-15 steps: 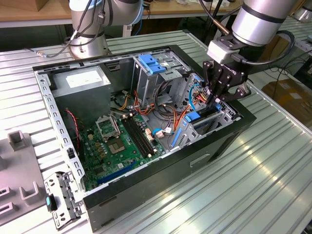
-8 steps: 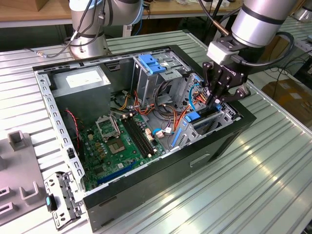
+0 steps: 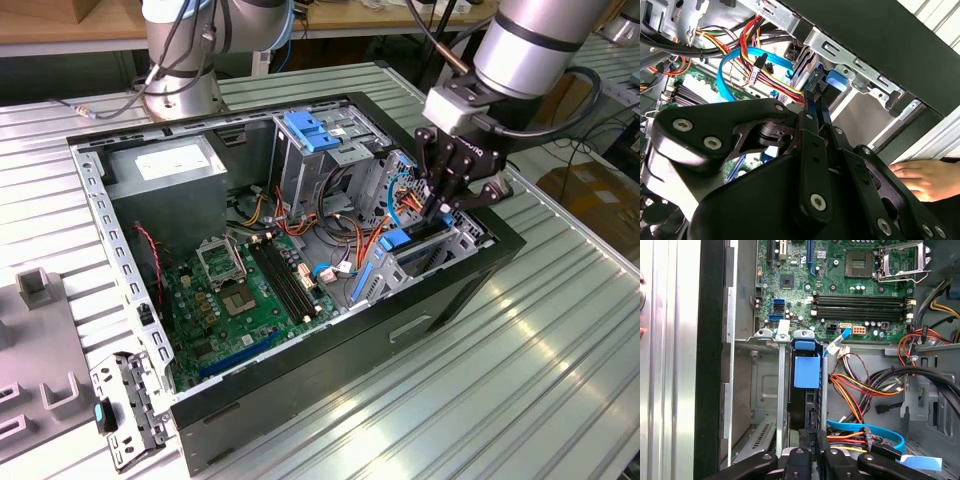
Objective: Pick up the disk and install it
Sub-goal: 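Insert the first disk wire, then insert the second disk wire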
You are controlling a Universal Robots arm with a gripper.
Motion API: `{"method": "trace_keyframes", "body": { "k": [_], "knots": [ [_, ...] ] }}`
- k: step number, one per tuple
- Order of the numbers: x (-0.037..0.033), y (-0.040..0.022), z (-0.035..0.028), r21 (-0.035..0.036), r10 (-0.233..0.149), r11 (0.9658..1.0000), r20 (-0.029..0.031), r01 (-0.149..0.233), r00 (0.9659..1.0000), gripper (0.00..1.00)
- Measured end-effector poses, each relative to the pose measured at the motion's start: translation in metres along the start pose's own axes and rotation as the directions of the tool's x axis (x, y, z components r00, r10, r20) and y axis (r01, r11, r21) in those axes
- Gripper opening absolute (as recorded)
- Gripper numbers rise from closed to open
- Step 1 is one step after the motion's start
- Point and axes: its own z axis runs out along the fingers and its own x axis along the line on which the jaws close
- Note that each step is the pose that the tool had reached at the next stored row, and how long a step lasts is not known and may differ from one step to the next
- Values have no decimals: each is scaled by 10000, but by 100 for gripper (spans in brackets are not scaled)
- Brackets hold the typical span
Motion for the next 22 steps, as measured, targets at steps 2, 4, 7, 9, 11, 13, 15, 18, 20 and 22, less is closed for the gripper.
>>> {"method": "trace_keyframes", "body": {
  "k": [2, 4, 7, 9, 11, 13, 15, 18, 20, 22],
  "knots": [
    [0, 0, 7, 0, 0, 10000, 5, 0, 10000, 16],
    [0, 0, 12, 0, 0, 10000, 5, 0, 10000, 16],
    [-1, 0, 36, -9, 1, 10000, 6, -1, 10000, 16],
    [-1, -1, 50, -15, 0, 10000, 4, 0, 10000, 16],
    [1, 1, -30, -15, 0, 10000, 1, 0, 10000, 24],
    [1, 1, -42, -15, 0, 10000, 2, 0, 10000, 11],
    [1, 1, -44, -15, 0, 10000, 2, 0, 10000, 11],
    [1, 1, -47, -15, 0, 10000, 2, 0, 10000, 11],
    [1, 1, -50, -15, 0, 10000, 2, 0, 10000, 11],
    [1, 1, -54, -15, 0, 10000, 2, 0, 10000, 11]
  ]
}}
